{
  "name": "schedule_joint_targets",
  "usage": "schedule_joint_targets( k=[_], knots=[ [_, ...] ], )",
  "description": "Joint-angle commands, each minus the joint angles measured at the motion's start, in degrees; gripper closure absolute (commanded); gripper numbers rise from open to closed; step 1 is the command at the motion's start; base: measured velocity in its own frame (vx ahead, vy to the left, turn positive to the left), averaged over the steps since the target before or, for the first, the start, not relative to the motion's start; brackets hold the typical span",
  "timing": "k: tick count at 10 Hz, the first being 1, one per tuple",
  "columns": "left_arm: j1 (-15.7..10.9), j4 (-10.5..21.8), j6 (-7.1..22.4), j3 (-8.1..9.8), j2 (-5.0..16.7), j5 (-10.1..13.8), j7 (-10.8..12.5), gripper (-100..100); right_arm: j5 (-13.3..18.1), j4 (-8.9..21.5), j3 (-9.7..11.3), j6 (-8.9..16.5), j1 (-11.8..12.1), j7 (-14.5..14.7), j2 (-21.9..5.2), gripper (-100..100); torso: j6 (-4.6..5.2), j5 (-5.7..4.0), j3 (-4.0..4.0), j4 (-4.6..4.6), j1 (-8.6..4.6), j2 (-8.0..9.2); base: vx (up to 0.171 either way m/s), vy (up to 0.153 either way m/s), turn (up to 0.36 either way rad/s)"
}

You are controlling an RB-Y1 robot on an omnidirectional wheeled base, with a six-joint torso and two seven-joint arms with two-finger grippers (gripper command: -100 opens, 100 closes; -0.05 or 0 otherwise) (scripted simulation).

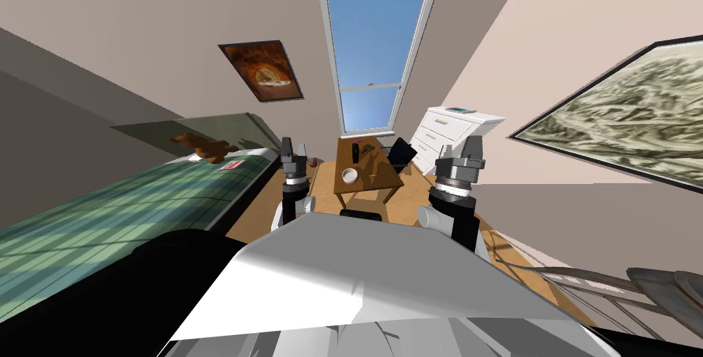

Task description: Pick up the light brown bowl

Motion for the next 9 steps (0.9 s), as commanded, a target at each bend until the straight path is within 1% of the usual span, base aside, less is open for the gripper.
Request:
schedule_joint_targets(
  k=[1, 4, 5, 6, 7, 9],
  knots=[
    [-1.08, 0.95, 2.29, 0.15, 2.4, -0.45, -0.19, -100, 0.0, 0.0, 0.0, 0.0, 0.0, 0.0, 0.0, 0, 0.0, 0.0, 0.0, 0.0, 0.0, 0.0, -0.016, 0.019, -0.065],
    [-3.59, 3.18, 7.13, 0.52, 5.34, -1.5, -0.64, -100, 0.0, 0.0, 0.0, 0.0, -0.01, 0.0, 0.0, 0, 0.01, 0.03, 0.08, 0.03, 0.14, 0.14, -0.044, 0.033, -0.104],
    [-3.59, 3.18, 7.75, 0.52, 5.34, -1.5, -0.64, -100, 0.0, 0.0, 0.0, 0.0, -0.01, 0.0, 0.0, 0, 0.02, 0.03, 0.1, 0.04, 0.16, 0.17, -0.033, 0.036, -0.042],
    [-4.68, 4.16, 9.87, 0.68, 6.15, -1.96, -0.85, -100, 0.0, 0.0, 0.0, 0.0, 0.0, 0.0, 0.0, 0, -0.01, 0.04, 0.08, 0.03, 0.15, 0.13, -0.028, 0.038, -0.068],
    [-4.68, 4.16, 10.16, 0.68, 6.15, -1.96, -0.85, -100, 0.0, 0.0, 0.0, 0.0, -0.01, 0.0, 0.0, 0, 0.01, 0.04, 0.06, 0.02, 0.17, 0.11, -0.021, 0.027, -0.042],
    [-7.19, 6.42, 14.35, 1.08, 7.53, -2.99, -1.31, -100, 0.0, 0.0, 0.0, 0.0, -0.01, 0.0, 0.0, 0, 0.02, 0.03, 0.05, 0.02, 0.12, 0.08, -0.038, 0.034, -0.118]
  ],
)
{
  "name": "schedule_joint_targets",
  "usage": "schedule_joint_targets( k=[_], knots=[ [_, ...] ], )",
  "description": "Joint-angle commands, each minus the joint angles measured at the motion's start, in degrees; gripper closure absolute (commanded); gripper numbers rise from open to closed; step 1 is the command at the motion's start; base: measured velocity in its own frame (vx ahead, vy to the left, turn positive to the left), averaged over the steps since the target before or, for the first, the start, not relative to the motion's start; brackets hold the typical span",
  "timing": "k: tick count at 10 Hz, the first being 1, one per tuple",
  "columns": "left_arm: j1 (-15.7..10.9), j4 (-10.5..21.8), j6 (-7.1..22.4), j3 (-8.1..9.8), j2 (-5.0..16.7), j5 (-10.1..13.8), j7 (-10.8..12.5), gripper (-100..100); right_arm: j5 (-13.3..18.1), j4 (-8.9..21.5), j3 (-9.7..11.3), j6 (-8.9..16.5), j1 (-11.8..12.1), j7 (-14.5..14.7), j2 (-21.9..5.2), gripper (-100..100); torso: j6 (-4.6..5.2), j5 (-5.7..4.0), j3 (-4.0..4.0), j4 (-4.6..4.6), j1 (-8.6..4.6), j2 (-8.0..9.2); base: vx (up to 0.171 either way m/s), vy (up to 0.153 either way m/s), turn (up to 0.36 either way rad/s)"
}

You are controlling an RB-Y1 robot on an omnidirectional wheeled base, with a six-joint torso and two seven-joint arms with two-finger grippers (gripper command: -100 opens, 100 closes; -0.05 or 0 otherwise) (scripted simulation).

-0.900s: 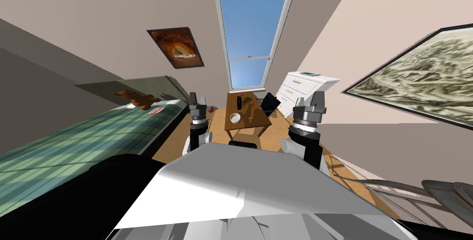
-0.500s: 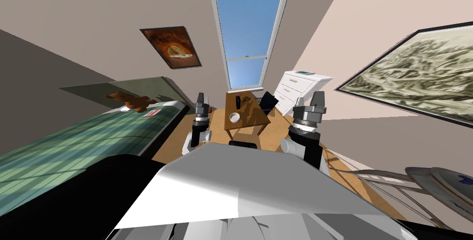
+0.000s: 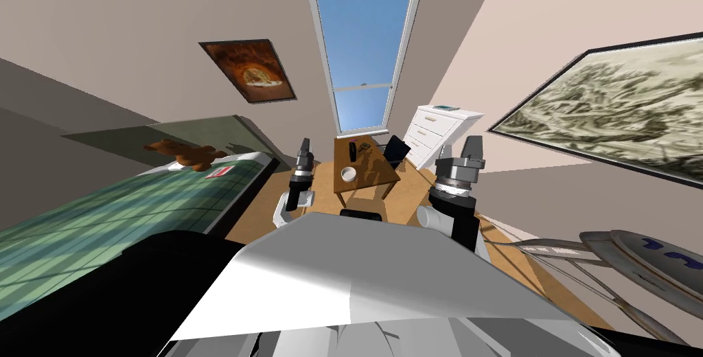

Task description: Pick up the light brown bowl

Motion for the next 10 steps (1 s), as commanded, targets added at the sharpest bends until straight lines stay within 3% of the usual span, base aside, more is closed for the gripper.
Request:
schedule_joint_targets(
  k=[1, 9, 10],
  knots=[
    [-0.49, 0.59, 2.58, -0.08, 0.22, -0.41, -0.27, -100, 0.0, 0.0, 0.0, 0.0, 0.0, 0.0, 0.0, 0, 0.0, 0.0, 0.0, 0.0, 0.0, 0.0, -0.041, 0.034, -0.064],
    [-6.55, 6.2, 16.0, 0.98, 2.18, -2.78, -1.45, -100, 0.0, 0.0, 0.0, 0.0, 0.0, 0.0, 0.0, 0, -0.01, 0.0, 0.0, 0.0, -0.02, 0.0, -0.035, 0.027, -0.085],
    [-8.22, 7.83, 17.55, 1.31, 2.52, -3.39, -1.78, -100, 0.0, 0.0, 0.0, 0.0, 0.01, 0.0, 0.0, 0, -0.04, -0.01, -0.01, 0.0, -0.04, -0.02, -0.034, 0.029, -0.125]
  ],
)
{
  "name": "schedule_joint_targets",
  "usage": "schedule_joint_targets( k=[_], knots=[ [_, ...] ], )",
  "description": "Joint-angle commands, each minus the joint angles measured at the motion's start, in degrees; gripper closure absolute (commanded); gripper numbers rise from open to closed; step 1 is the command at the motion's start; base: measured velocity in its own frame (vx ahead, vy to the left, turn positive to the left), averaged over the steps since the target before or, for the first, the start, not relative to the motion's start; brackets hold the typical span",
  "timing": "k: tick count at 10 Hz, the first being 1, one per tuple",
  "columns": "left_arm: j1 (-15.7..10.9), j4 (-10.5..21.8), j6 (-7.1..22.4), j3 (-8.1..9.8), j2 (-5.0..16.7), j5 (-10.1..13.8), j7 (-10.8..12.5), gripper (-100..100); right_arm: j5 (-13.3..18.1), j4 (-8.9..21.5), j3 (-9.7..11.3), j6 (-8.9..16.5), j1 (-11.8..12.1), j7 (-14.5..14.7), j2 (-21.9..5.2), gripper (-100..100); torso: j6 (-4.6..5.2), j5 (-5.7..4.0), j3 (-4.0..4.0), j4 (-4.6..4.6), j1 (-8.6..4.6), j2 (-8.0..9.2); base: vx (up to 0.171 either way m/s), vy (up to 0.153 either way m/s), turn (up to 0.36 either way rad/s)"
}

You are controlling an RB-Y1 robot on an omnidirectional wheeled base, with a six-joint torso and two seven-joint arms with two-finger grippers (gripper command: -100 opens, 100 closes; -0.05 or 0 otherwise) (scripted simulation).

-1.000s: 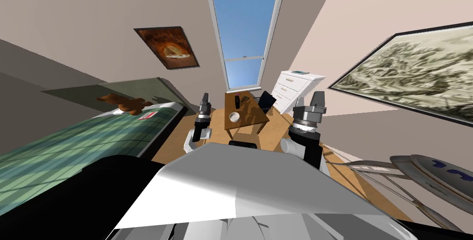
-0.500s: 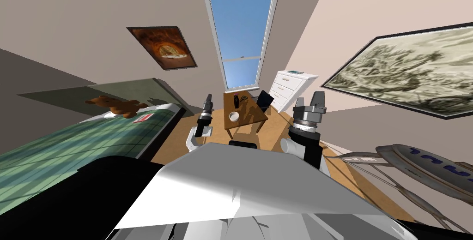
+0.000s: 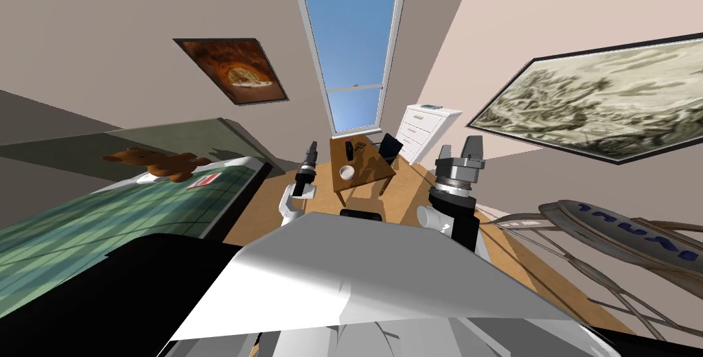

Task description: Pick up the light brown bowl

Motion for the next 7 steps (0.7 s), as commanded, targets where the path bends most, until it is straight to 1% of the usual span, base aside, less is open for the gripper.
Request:
schedule_joint_targets(
  k=[1, 2, 3, 4, 5, 6, 7],
  knots=[
    [-1.01, 0.91, 2.86, 0.12, 0.12, -0.36, -0.25, -100, 0.0, 0.0, 0.0, 0.0, 0.0, 0.0, 0.0, 0, 0.0, 0.0, 0.0, 0.0, 0.0, 0.0, -0.032, 0.029, -0.061],
    [-1.01, 0.91, 3.56, 0.12, 0.12, -0.36, -0.25, -100, 0.0, 0.0, 0.0, 0.0, 0.01, 0.0, 0.0, 0, -0.03, 0.0, 0.0, 0.0, -0.01, -0.01, -0.015, 0.012, 0.013],
    [-2.73, 2.61, 5.43, 0.46, 0.39, -0.96, -0.6, -100, 0.0, 0.0, 0.0, 0.0, 0.01, 0.0, 0.0, 0, -0.03, -0.01, -0.03, -0.01, -0.06, -0.06, -0.026, 0.015, -0.116],
    [-2.73, 2.61, 6.9, 0.46, 0.39, -0.96, -0.6, -100, 0.0, 0.0, 0.0, 0.0, 0.0, 0.0, 0.0, 0, 0.0, -0.01, -0.02, -0.01, -0.06, -0.04, -0.029, 0.023, -0.078],
    [-2.73, 2.61, 7.39, 0.46, 0.39, -0.96, -0.6, -100, 0.0, 0.0, 0.0, 0.0, 0.01, 0.0, 0.0, 0, -0.03, -0.01, -0.02, -0.01, -0.03, -0.03, -0.013, 0.014, 0.004],
    [-4.48, 4.4, 9.48, 0.83, 0.59, -1.54, -0.97, -100, 0.0, 0.0, 0.0, 0.0, 0.01, 0.0, 0.0, 0, -0.04, -0.01, -0.04, -0.01, -0.06, -0.07, -0.027, 0.017, -0.131],
    [-4.48, 4.4, 10.67, 0.83, 0.59, -1.54, -0.97, -100, 0.0, 0.0, 0.0, 0.0, 0.0, 0.0, 0.0, 0, 0.0, -0.01, -0.03, -0.01, -0.05, -0.05, -0.03, 0.026, -0.07]
  ],
)
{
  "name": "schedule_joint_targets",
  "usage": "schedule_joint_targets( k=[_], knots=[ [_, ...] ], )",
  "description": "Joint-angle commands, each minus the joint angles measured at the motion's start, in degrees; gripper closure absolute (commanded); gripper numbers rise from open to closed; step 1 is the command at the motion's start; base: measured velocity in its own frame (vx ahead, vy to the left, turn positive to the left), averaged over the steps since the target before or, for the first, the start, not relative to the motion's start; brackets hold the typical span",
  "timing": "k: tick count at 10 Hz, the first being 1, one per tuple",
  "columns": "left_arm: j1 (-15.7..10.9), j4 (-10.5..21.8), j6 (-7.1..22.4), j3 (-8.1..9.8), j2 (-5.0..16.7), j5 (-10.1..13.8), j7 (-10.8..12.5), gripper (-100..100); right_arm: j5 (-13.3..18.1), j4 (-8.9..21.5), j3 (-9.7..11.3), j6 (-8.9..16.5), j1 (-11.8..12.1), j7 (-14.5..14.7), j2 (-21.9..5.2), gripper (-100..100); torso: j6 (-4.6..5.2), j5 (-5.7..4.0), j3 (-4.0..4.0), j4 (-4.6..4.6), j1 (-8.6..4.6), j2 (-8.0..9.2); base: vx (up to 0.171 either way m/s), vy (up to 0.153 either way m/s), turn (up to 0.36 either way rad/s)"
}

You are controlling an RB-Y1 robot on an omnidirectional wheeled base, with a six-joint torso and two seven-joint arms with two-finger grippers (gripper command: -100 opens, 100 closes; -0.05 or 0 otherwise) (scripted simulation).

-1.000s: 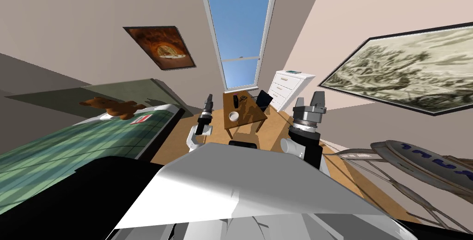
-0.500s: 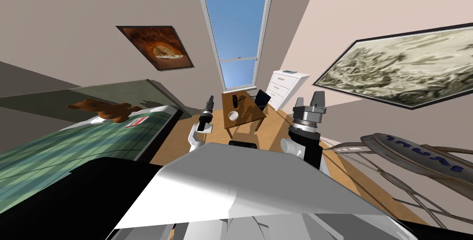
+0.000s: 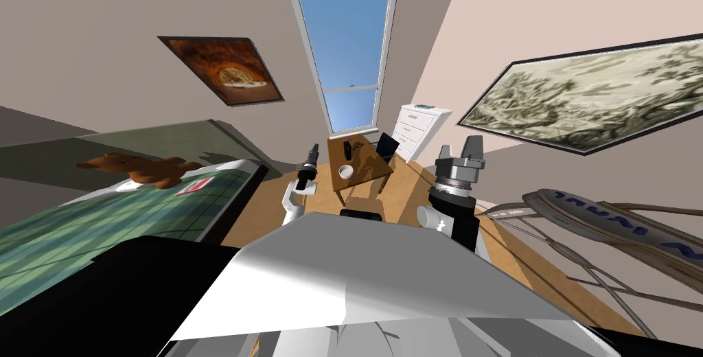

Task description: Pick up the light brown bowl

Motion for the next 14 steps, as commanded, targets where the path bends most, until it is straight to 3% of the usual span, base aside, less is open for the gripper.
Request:
schedule_joint_targets(
  k=[1, 2, 7, 10, 12, 13, 14],
  knots=[
    [-0.33, 0.03, 1.99, -0.01, 0.03, -0.1, -0.11, -100, 0.0, 0.0, 0.0, 0.0, 0.0, 0.0, 0.0, 0, 0.0, 0.0, 0.0, 0.0, 0.0, 0.0, -0.013, 0.013, 0.015],
    [-2.1, 1.88, 4.16, 0.37, 0.17, -0.66, -0.49, -100, 0.0, 0.0, 0.0, 0.0, 0.0, 0.0, 0.0, 0, -0.01, -0.01, -0.02, -0.01, -0.03, -0.04, -0.024, 0.014, -0.107],
    [-3.88, 3.8, 9.89, 0.78, 0.24, -1.18, -0.88, -100, 0.0, 0.0, 0.0, 0.0, 0.0, 0.0, 0.0, 0, -0.01, -0.01, -0.01, 0.0, -0.03, -0.02, -0.019, 0.015, -0.054],
    [-7.45, 7.8, 15.16, 1.65, 0.22, -2.11, -1.68, -100, 0.0, 0.0, 0.0, 0.0, 0.0, 0.0, 0.0, 0, 0.0, 0.0, -0.02, -0.01, -0.02, -0.03, -0.026, 0.019, -0.101],
    [-7.45, 7.8, 17.76, 1.65, 0.22, -2.11, -1.68, -100, 0.0, 0.0, 0.0, 0.0, 0.0, 0.0, 0.0, 0, -0.01, 0.0, 0.0, 0.0, -0.01, -0.01, -0.016, 0.016, -0.029],
    [-9.21, 9.86, 19.82, 2.11, 0.16, -2.5, -2.1, -100, 0.0, 0.0, 0.0, 0.0, 0.01, 0.0, 0.0, 0, -0.02, -0.01, -0.03, -0.01, -0.04, -0.06, -0.01, 0.014, -0.11],
    [-9.21, 9.86, 21.26, 2.11, 0.16, -2.5, -2.1, -100, 0.0, 0.0, 0.0, 0.0, 0.0, 0.0, 0.0, 0, 0.01, -0.01, -0.04, -0.02, -0.04, -0.07, -0.013, 0.014, -0.077]
  ],
)
